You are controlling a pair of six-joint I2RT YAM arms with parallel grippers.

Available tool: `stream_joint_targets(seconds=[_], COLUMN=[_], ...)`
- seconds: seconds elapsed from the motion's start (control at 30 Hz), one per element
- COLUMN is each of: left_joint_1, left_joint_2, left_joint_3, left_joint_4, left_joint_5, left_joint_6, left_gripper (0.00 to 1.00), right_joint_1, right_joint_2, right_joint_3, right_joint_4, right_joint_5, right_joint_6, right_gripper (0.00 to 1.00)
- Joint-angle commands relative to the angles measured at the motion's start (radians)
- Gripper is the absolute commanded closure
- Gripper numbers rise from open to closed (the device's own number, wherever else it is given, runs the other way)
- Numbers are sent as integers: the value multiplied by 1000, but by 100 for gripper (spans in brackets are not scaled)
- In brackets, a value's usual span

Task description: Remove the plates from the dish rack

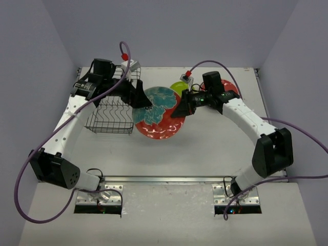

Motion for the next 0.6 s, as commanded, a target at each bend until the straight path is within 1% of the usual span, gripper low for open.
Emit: stream_joint_targets(seconds=[0.0, 0.07, 0.1, 0.17, 0.23, 0.37, 0.47, 0.57], left_joint_1=[4, 6, 6, 6, 6, 6, 6, 6], left_joint_2=[-107, -116, -119, -119, -119, -119, -117, -116], left_joint_3=[-19, -20, -20, -23, -32, -44, -49, -56], left_joint_4=[210, 219, 219, 217, 216, 216, 218, 222], left_joint_5=[-330, -412, -413, -458, -460, -457, -464, -470], left_joint_6=[-133, -131, -133, -131, -128, -125, -122, -120], left_gripper=[0, 0, 0, 0, 0, 0, 0, 0], right_joint_1=[-136, -223, -224, -324, -407, -526, -603, -642], right_joint_2=[-12, -10, -10, 7, 29, 97, 175, 238], right_joint_3=[-8, -31, -31, -40, -30, 7, 54, 94], right_joint_4=[188, 244, 245, 288, 293, 291, 280, 271], right_joint_5=[-103, -77, -66, -14, 30, 115, 136, 159], right_joint_6=[213, 278, 302, 358, 377, 434, 469, 491], right_gripper=[100, 100, 100, 100, 100, 100, 100, 100])
